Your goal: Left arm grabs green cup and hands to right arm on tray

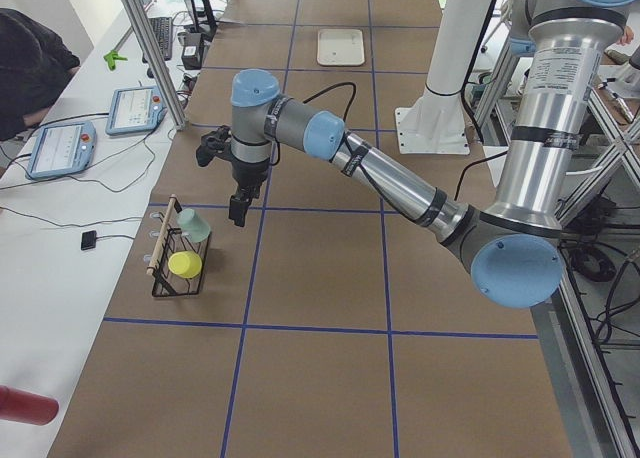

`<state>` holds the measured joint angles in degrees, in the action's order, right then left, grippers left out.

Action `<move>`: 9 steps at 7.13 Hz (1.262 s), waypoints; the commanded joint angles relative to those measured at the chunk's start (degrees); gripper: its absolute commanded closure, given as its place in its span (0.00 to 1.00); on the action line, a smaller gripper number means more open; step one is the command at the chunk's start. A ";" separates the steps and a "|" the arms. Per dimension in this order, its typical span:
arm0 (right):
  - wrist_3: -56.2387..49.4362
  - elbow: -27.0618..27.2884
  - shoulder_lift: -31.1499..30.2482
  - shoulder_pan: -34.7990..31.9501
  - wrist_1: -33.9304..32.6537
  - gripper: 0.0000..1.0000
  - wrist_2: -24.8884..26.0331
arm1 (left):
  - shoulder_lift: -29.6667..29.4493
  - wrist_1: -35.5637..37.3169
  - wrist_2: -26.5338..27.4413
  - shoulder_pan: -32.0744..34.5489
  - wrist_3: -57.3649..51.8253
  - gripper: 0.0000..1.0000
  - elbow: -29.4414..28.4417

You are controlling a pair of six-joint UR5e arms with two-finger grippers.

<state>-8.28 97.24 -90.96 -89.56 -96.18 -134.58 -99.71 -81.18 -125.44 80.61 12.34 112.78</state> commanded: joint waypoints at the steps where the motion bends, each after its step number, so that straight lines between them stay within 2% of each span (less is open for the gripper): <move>1: 0.02 0.06 0.00 0.00 0.03 0.01 0.02 | -0.13 -9.92 0.46 -6.05 11.35 0.00 -1.15; 3: 0.02 0.06 0.00 0.00 0.03 0.01 0.02 | -2.68 -21.68 0.72 -6.78 14.72 0.00 -9.47; 4: 0.02 0.06 0.00 0.00 0.03 0.01 0.02 | -2.69 -26.70 4.82 -6.96 21.34 0.00 -11.51; 6: 0.02 0.06 0.08 0.00 0.03 0.01 0.02 | -2.77 -41.18 13.70 -11.69 37.95 0.00 -17.91; 7: 0.02 0.14 0.09 0.00 0.03 0.01 0.02 | -2.86 -45.52 19.48 -14.14 38.62 0.00 -21.08; 9: 0.02 0.15 0.09 0.00 0.03 0.01 0.02 | -4.69 -45.91 26.71 -17.49 39.76 0.00 -23.21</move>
<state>-8.26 97.37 -90.89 -89.56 -96.15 -134.56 -103.19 -126.06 -103.44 65.26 50.83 91.12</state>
